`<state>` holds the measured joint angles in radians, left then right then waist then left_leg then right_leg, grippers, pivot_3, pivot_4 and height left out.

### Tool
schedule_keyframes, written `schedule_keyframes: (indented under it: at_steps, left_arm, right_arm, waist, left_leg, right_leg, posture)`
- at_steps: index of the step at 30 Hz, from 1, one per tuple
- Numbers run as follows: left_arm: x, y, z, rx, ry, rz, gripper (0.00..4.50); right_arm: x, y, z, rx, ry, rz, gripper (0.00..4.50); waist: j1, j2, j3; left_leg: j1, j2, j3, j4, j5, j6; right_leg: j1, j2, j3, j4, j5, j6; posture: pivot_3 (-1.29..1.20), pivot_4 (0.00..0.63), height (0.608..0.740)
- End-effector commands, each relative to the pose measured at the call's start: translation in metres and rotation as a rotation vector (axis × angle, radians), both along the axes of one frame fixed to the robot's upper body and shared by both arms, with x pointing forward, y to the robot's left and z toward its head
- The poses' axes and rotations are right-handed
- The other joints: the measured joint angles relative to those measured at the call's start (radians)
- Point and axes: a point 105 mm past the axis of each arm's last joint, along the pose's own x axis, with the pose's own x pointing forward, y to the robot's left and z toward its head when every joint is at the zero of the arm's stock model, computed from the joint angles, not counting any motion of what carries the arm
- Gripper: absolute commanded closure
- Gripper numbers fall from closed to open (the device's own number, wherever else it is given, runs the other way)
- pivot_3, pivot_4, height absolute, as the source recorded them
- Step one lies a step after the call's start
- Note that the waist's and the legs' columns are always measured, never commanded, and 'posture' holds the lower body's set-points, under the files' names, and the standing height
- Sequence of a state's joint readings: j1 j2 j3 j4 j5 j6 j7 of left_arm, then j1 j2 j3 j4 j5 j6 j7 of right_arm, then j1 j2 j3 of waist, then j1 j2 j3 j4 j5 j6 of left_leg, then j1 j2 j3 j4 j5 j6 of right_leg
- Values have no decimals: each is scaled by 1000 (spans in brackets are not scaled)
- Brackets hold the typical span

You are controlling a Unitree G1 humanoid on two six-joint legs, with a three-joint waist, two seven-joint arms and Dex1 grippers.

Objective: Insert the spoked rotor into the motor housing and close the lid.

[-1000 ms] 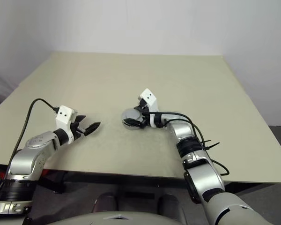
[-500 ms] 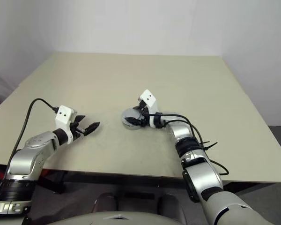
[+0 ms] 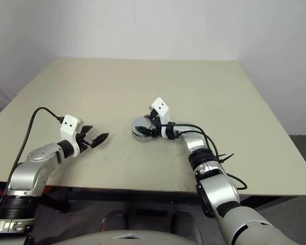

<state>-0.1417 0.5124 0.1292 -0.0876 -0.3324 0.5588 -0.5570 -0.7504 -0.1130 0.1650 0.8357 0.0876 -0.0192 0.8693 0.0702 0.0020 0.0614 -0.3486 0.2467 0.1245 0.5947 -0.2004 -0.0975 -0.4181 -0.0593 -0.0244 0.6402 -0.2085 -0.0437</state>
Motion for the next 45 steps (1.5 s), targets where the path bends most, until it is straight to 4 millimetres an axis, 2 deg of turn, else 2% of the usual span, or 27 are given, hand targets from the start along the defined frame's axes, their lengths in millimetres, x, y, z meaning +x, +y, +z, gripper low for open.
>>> schedule_keyframes:
  at_steps: [1, 7, 12, 25, 42, 45]
  left_arm:
    - [2, 2, 14, 12, -50, 4, 0]
    - [1, 3, 14, 9, -48, 11, 0]
    - [0, 3, 12, 7, -45, 12, 0]
    - [2, 3, 13, 8, -47, 10, 0]
    - [0, 2, 13, 5, -48, 12, 0]
    - [-1, 2, 13, 4, -47, 13, 0]
  right_arm:
    - [2, -3, -7, -45, 0, -19, 1378]
    - [-4, 0, -7, -32, 26, 36, 1378]
    - [-14, 3, 7, 86, 109, 116, 1378]
    - [-16, 4, 1, 19, 16, 122, 1378]
    - [-11, -1, -14, -96, -36, 101, 1378]
    - [-12, -3, -16, -104, -29, 111, 1378]
  waist:
    - [0, 0, 0]
    - [-1, 0, 0]
    - [-1, 0, 0]
    - [-2, 0, 0]
    - [-3, -1, 0]
    - [-2, -1, 0]
  left_leg:
    - [0, 0, 0, 0, 0, 0]
    - [0, 0, 0, 0, 0, 0]
    - [0, 0, 0, -1, 0, 1]
    - [1, 0, 1, -13, 1, -1]
    - [5, 0, 1, -13, 1, -2]
    - [9, -1, 1, -13, 1, -2]
  right_leg:
    - [0, 0, 0, 0, 0, 0]
    - [0, 0, 0, 0, 0, 0]
    - [0, 0, 0, -1, 0, 0]
    - [0, 1, -1, -9, 0, -1]
    - [3, 1, -1, -8, 0, -1]
    - [6, 1, -1, -8, -3, 5]
  posture:
    - [0, 0, 740]
    - [0, 0, 740]
    - [0, 0, 740]
    - [0, 0, 740]
    - [0, 0, 740]
    - [0, 0, 740]
